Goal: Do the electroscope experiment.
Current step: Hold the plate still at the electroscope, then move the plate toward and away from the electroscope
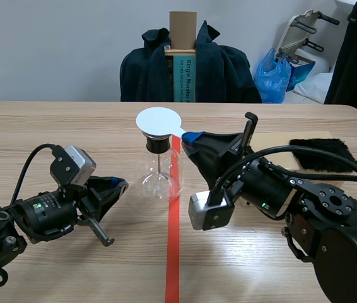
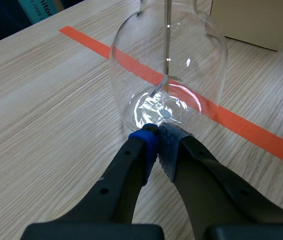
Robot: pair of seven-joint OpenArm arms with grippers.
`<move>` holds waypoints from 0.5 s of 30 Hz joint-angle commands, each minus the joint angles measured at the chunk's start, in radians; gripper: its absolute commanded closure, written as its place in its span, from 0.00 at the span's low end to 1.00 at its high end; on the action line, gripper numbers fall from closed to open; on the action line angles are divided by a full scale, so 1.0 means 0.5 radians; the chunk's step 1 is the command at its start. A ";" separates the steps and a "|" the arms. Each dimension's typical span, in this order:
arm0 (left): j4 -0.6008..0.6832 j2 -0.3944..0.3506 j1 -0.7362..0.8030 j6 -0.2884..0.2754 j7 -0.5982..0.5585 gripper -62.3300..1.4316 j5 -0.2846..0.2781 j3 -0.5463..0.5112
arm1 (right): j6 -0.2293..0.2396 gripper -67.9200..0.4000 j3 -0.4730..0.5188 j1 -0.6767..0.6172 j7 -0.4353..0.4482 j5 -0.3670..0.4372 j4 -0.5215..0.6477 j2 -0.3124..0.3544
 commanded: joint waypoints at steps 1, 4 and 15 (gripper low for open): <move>0.029 0.005 -0.033 0.005 -0.021 0.93 -0.026 -0.008 | -0.029 0.98 0.016 0.040 -0.008 0.028 0.014 0.032; 0.029 0.005 -0.033 0.005 -0.021 0.93 -0.026 -0.008 | -0.029 0.98 0.016 0.040 -0.018 0.028 0.014 0.032; 0.029 0.005 -0.033 0.005 -0.021 0.93 -0.026 -0.009 | -0.028 0.98 0.016 0.040 -0.484 0.028 0.014 0.032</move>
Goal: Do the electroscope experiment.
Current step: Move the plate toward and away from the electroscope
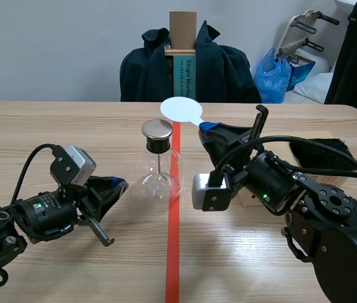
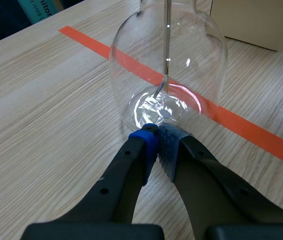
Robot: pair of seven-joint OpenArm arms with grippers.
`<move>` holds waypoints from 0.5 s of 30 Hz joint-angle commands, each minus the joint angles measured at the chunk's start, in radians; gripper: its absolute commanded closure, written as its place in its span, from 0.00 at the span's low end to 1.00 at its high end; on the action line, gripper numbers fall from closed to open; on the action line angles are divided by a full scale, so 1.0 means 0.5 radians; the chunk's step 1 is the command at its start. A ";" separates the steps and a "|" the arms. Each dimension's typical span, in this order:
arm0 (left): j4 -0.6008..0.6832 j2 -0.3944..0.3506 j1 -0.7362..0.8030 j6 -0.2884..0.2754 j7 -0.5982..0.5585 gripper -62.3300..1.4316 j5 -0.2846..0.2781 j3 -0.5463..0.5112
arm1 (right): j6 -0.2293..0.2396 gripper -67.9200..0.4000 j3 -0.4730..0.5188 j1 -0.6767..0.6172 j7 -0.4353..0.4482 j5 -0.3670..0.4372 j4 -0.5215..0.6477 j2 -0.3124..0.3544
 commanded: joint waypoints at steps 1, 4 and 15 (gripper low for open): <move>0.029 0.005 -0.033 0.005 -0.021 0.93 -0.026 -0.009 | -0.028 0.98 0.017 0.040 -0.067 0.028 0.014 0.032; 0.029 0.005 -0.033 0.008 -0.021 0.93 -0.026 -0.009 | -0.028 0.98 0.017 0.040 -0.215 0.028 0.014 0.032; 0.029 0.004 -0.033 0.018 -0.021 0.93 -0.026 -0.009 | -0.023 0.98 0.016 0.040 -0.307 0.028 0.014 0.032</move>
